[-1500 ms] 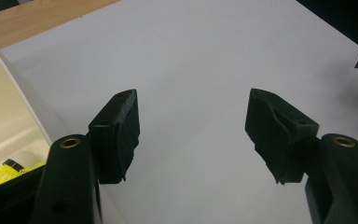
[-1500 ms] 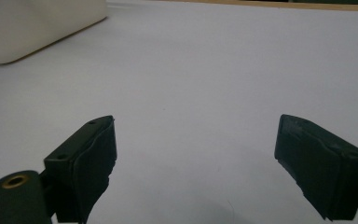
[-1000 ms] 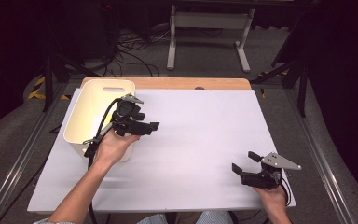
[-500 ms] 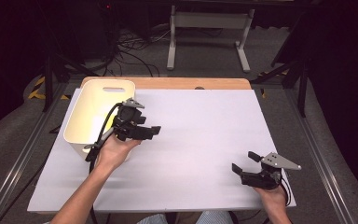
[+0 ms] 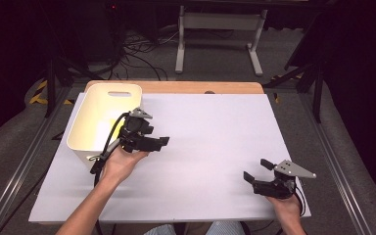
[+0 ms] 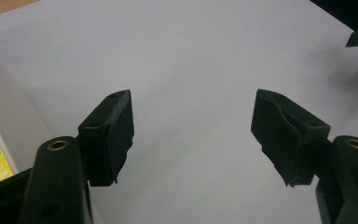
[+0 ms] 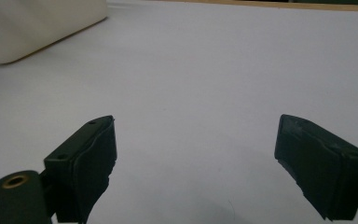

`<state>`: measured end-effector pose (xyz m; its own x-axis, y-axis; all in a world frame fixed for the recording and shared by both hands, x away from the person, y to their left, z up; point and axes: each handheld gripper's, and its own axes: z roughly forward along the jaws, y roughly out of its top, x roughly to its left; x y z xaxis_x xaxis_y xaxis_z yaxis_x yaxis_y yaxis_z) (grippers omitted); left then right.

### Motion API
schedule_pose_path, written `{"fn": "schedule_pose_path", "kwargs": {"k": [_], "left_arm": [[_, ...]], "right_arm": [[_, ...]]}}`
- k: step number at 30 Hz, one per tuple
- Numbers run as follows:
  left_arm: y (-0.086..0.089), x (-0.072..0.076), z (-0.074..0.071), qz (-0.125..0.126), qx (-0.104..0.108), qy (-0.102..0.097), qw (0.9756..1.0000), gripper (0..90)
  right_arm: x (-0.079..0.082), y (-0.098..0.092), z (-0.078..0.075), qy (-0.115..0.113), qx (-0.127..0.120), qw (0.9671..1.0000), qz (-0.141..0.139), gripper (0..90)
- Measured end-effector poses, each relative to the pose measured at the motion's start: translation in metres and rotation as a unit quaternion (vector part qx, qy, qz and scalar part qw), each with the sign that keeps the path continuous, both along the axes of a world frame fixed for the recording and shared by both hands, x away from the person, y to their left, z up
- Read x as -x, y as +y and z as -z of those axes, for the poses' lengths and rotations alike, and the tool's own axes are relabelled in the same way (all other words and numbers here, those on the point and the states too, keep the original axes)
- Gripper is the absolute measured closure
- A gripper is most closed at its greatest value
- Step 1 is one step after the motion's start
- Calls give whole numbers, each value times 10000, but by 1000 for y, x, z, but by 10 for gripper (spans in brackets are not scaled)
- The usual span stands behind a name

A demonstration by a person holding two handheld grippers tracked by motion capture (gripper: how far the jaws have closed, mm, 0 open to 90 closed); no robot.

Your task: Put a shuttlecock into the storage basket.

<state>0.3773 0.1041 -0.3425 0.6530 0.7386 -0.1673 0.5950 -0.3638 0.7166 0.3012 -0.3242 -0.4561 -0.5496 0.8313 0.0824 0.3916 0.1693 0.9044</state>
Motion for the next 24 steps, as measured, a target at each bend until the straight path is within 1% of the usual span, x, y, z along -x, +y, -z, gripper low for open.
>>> {"fn": "schedule_pose_path", "kwargs": {"k": [6,8,9,12,13,16,18,20,24], "left_arm": [[-1,3,3,14,23,23,10000,302],[-1,3,4,47,-5,-14,10000,298],[-1,4,4,41,25,22,10000,297],[-1,6,6,48,24,6,10000,297],[-1,6,7,47,48,38,10000,297],[-1,7,8,56,33,38,10000,294],[-2,8,10,40,-19,4,10000,286],[-2,9,11,47,13,38,10000,285],[-2,12,13,56,5,-34,10000,285]], "right_arm": [[0,0,0,5,5,10000,-1,133],[0,0,0,2,-1,10000,-1,132],[0,0,0,2,0,10000,0,133],[0,0,0,2,0,10000,1,133],[0,0,0,0,0,10000,0,133],[0,0,0,-2,0,10000,-2,132],[0,0,0,4,-2,10000,0,133],[0,0,0,3,-2,10000,0,133],[0,0,0,2,-1,10000,-3,133]]}}
